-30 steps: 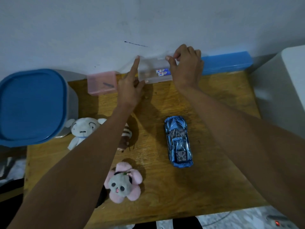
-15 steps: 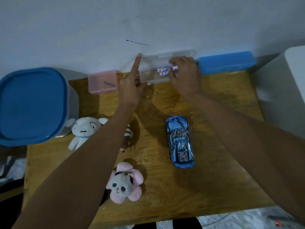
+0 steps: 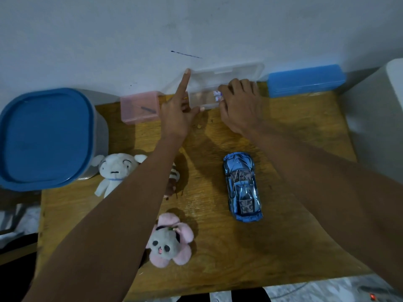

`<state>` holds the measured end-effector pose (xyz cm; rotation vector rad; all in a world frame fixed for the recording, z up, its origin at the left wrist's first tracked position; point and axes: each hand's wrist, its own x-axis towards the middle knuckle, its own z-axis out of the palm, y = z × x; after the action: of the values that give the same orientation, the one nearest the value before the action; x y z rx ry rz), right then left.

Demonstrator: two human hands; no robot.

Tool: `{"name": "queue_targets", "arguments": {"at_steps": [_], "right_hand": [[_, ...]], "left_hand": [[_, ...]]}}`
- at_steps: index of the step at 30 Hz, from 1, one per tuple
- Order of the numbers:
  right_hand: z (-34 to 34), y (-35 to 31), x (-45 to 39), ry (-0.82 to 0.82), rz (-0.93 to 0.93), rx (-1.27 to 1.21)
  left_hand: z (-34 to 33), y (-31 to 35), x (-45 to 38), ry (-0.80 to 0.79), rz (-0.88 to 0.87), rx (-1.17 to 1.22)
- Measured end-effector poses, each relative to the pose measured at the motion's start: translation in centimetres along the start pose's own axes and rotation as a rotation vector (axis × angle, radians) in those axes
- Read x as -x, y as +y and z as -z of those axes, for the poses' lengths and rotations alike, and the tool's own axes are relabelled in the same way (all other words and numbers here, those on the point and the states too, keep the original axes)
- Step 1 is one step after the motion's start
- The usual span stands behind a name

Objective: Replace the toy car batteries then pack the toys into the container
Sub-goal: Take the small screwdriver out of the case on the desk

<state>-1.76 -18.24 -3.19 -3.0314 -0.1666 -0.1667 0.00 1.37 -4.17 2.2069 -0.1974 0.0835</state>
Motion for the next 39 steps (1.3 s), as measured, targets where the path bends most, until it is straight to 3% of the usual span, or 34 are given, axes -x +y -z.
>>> {"name": "queue_targets", "arguments": {"at_steps": [15, 23, 39], "right_hand": [[-0.5, 1.3, -0.1, -0.021, 0.089, 0.026], [-0.9, 0.8, -0.4, -0.046, 0.032, -0.010], [-0.9, 1.1, -0.8, 0.028, 0.086, -0.207]], "left_hand": [[-0.5, -0.8, -0.1, 0.007, -0.043, -0.057], [-0.5, -0.3, 0.1, 0.033, -0.028, -0.102], [-0.6, -0.1, 0.3, 0.018, -0.033, -0.105]]}}
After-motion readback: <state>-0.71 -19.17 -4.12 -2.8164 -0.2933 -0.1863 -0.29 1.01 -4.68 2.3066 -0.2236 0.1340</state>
